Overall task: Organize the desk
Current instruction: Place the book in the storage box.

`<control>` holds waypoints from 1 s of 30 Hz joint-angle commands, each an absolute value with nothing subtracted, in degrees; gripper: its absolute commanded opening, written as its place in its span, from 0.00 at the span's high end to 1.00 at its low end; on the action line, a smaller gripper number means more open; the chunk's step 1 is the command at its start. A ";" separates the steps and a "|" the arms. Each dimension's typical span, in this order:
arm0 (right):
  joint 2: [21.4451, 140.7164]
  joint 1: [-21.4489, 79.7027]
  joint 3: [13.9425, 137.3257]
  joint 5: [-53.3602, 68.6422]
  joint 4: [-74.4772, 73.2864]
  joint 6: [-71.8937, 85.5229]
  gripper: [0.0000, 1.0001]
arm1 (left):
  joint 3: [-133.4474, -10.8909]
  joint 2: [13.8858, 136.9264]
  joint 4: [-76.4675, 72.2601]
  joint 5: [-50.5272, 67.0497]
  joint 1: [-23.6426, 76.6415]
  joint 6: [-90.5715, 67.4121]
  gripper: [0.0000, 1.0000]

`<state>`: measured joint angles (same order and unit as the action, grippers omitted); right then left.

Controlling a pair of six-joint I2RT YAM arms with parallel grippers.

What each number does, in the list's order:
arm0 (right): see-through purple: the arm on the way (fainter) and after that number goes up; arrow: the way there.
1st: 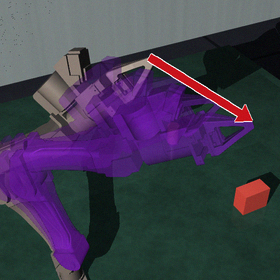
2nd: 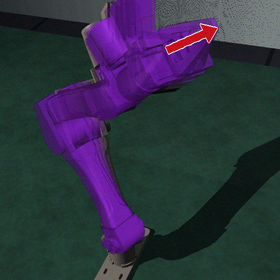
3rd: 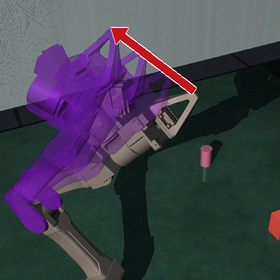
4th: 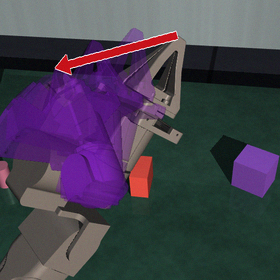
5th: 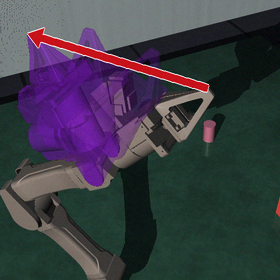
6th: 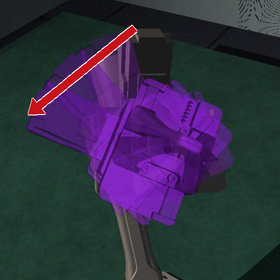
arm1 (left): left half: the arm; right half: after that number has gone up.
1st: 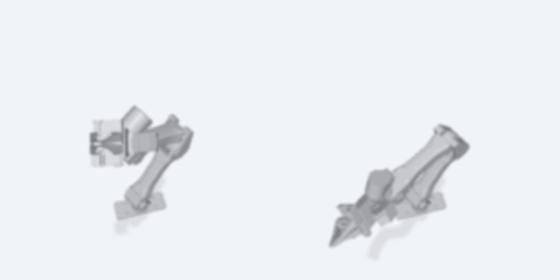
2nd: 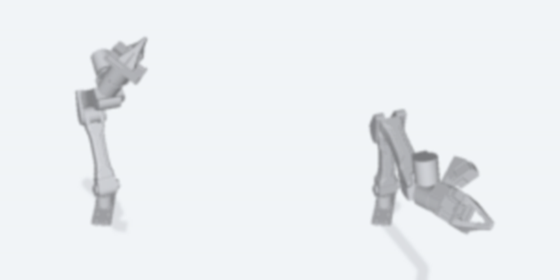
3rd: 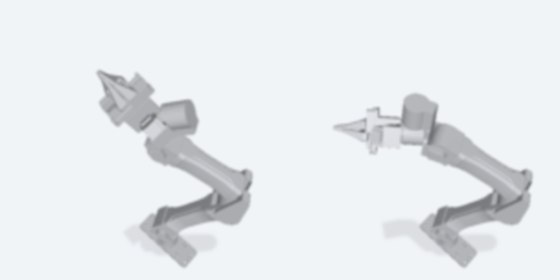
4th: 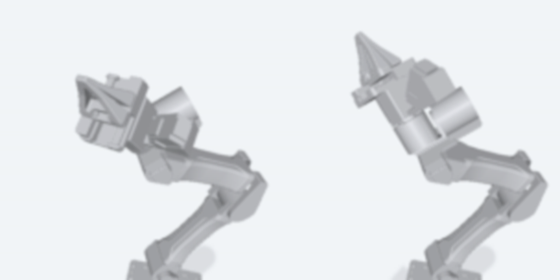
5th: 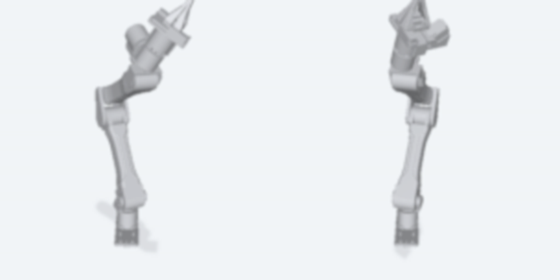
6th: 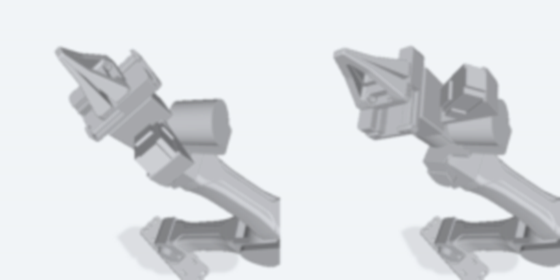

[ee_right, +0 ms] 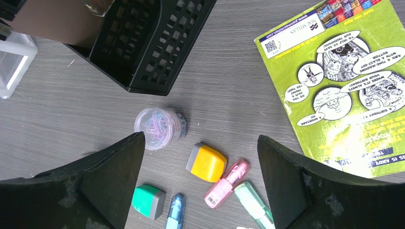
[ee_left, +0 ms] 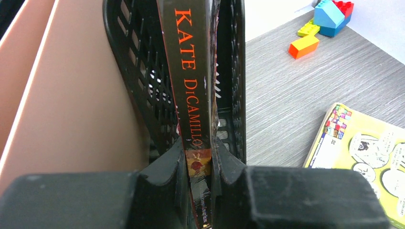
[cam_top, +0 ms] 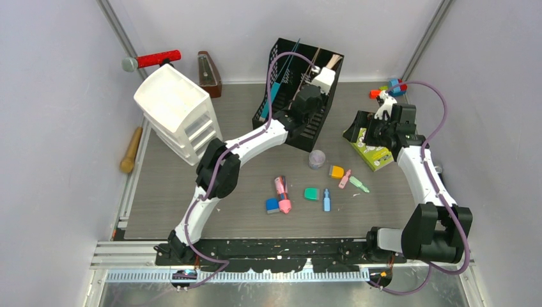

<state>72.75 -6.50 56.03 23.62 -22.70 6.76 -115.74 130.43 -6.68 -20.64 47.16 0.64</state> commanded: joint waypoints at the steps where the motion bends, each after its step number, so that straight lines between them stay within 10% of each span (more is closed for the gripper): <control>1: 73.47 -6.68 58.65 24.73 -23.16 5.61 0.06 | -116.41 129.91 -1.22 -24.17 46.53 -3.74 1.00; 15: 73.19 -6.68 58.79 25.67 -23.54 5.78 0.06 | -111.91 126.80 5.70 -21.09 46.50 -9.78 1.00; 30: 74.18 -6.68 59.04 26.19 -23.96 5.60 0.06 | -108.04 125.66 0.36 -22.58 46.49 -2.06 0.73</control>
<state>74.00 -6.50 56.73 25.34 -24.75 6.15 -110.17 125.29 -3.01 -21.23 47.24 -1.74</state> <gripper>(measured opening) 0.942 0.266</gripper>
